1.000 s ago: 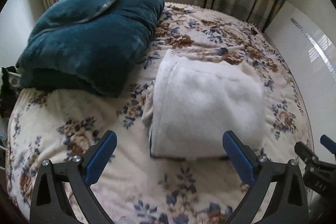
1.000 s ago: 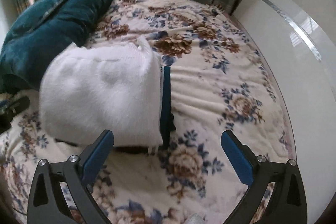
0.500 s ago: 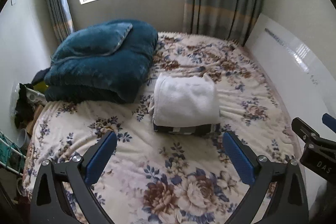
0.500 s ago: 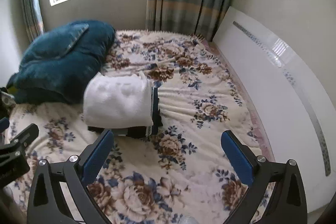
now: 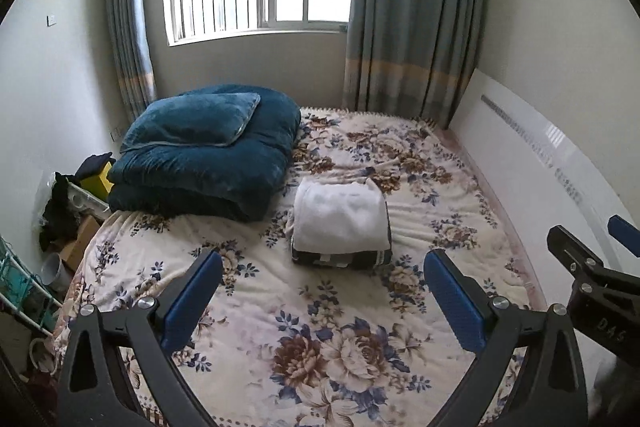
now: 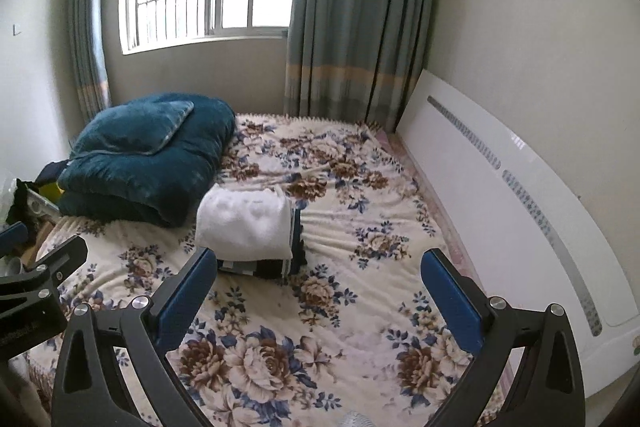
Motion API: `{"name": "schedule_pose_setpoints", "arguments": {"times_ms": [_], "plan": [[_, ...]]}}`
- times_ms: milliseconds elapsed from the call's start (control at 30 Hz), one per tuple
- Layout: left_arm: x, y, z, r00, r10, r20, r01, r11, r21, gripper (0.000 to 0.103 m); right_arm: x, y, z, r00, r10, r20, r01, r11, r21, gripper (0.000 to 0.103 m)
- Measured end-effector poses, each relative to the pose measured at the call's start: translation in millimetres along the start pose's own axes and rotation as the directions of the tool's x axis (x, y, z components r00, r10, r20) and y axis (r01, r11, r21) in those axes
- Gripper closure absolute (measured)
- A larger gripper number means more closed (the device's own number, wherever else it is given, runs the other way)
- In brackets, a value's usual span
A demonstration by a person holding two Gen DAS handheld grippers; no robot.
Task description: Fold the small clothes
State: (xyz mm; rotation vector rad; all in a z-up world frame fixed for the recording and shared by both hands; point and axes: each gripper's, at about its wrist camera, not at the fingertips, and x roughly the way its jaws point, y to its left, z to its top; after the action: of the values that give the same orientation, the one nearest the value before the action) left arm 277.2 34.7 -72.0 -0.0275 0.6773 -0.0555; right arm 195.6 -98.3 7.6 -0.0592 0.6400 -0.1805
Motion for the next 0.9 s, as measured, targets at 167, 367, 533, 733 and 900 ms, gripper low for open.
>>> {"name": "schedule_pose_setpoints", "arguments": {"times_ms": [167, 367, 533, 733, 900], "plan": [[-21.8, -1.2, -5.7, 1.0, 0.009, 0.029, -0.009, 1.0, -0.007, 0.0, -33.3, -2.9, -3.6, 0.999, 0.023, 0.025, -0.023, 1.0, 0.0, 0.0], [-35.0, -2.5, -11.4, 0.998, 0.032, 0.054, -0.031, 0.999, -0.012, 0.0, -53.1, -5.1, -9.8, 0.999, 0.033, 0.04, -0.033, 0.999, 0.0, 0.0], [-37.4, -3.3, -14.1, 0.998, 0.036, 0.054, -0.035, 0.999, -0.014, 0.0, -60.3, -7.2, -10.7, 0.998, 0.038, 0.04, -0.038, 0.999, -0.002, 0.0], [-44.1, -3.3, -17.6, 0.997, 0.052, 0.06, -0.051, 0.999, -0.015, 0.0, -64.5, -10.1, -8.7, 0.998, 0.047, 0.038, -0.047, 0.999, -0.012, 0.0], [-49.2, 2.1, -14.7, 0.996, 0.057, 0.072, -0.055, 0.998, -0.032, 0.0, -61.2, -6.9, -0.4, 0.997, 0.058, 0.051, -0.056, 0.998, -0.026, 0.0]]}}
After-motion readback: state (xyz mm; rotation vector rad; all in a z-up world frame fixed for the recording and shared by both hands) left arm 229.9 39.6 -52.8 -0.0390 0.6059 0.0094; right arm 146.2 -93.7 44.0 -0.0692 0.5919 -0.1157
